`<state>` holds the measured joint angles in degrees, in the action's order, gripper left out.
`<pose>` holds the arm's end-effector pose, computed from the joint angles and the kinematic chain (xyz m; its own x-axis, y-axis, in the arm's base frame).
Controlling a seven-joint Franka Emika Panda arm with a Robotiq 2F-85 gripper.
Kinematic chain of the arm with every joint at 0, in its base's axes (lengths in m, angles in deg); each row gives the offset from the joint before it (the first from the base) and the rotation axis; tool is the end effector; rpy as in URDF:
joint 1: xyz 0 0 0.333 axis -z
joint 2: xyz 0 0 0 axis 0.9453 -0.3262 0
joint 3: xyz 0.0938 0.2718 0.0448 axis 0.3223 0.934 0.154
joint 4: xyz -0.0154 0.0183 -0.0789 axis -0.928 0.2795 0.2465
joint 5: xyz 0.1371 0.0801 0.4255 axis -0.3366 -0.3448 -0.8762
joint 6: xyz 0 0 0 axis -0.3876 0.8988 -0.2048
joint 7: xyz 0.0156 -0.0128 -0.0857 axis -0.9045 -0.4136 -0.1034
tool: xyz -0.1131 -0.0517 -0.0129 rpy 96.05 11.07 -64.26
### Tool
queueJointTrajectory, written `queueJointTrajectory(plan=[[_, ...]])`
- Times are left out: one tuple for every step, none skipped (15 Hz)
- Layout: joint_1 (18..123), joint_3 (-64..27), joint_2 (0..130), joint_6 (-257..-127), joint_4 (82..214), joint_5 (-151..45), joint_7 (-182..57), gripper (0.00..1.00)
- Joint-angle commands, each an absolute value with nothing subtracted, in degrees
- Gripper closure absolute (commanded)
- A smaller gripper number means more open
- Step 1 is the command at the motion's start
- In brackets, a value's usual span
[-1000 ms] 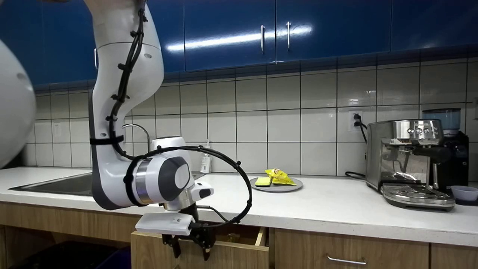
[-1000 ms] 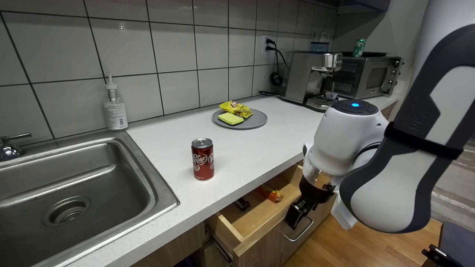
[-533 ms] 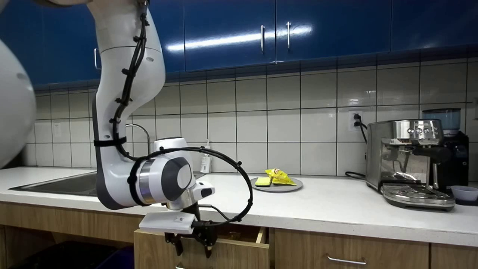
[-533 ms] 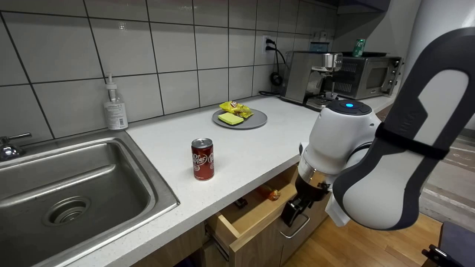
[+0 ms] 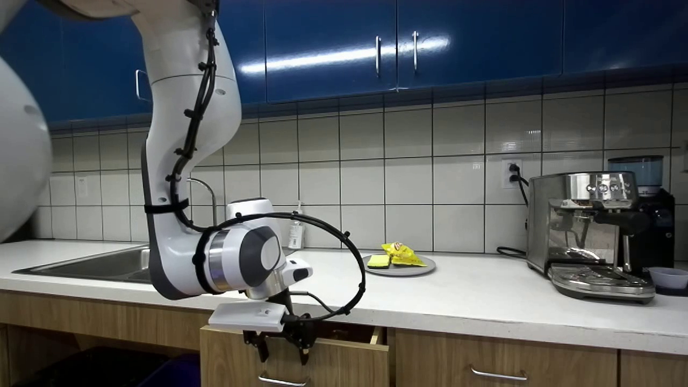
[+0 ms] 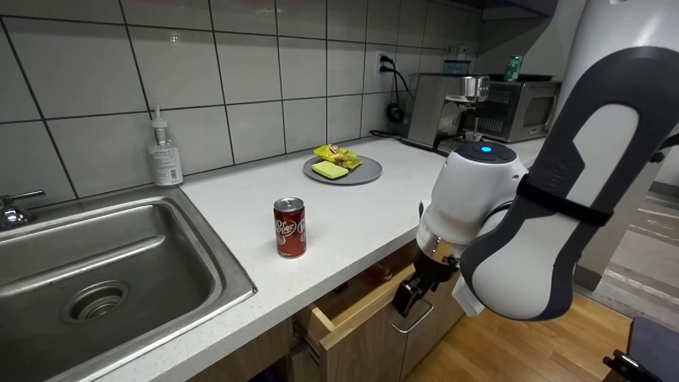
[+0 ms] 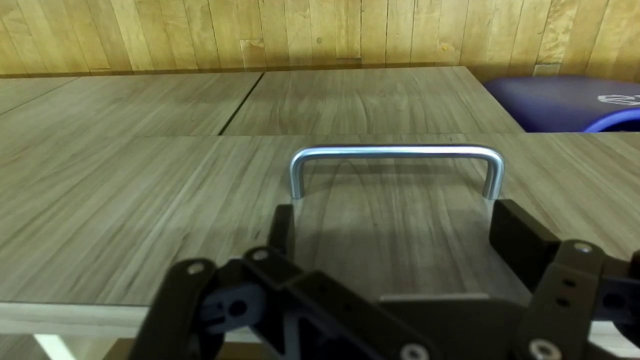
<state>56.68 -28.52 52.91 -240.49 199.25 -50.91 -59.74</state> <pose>0.4695 -0.0129 0.0210 0.9781 0.0158 0.2075 -0.0057 -0.9947 0.1025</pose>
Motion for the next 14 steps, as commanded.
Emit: queueJointTrajectory(plan=[[58.2,-27.5,50.8,-239.3,194.5,-52.5,-61.6,0.0],[58.3,-27.5,50.6,-239.1,194.0,-52.5,-61.6,0.0],[58.4,-27.4,50.3,-239.0,193.5,-52.5,-61.6,0.0],[58.4,-27.4,50.0,-238.7,193.0,-52.5,-61.5,0.0],[58.5,-27.4,49.8,-238.6,192.4,-52.5,-61.5,0.0],[58.5,-27.3,49.5,-238.3,191.8,-52.4,-61.4,0.0],[58.7,-27.2,49.2,-238.1,191.1,-52.4,-61.4,0.0],[58.7,-27.2,48.9,-237.9,190.5,-52.4,-61.4,0.0],[58.6,-27.3,48.5,-237.7,189.8,-52.3,-61.3,0.0],[58.7,-27.2,48.1,-237.5,189.2,-52.3,-61.3,0.0],[58.8,-27.1,47.7,-237.3,188.5,-52.3,-61.3,0.0],[58.8,-27.1,47.4,-237.2,187.9,-52.3,-61.2,0.0],[58.9,-27.0,46.9,-237.1,187.3,-52.3,-61.2,0.0],[59.0,-26.9,46.6,-237.0,186.7,-52.3,-61.1,0.0]])
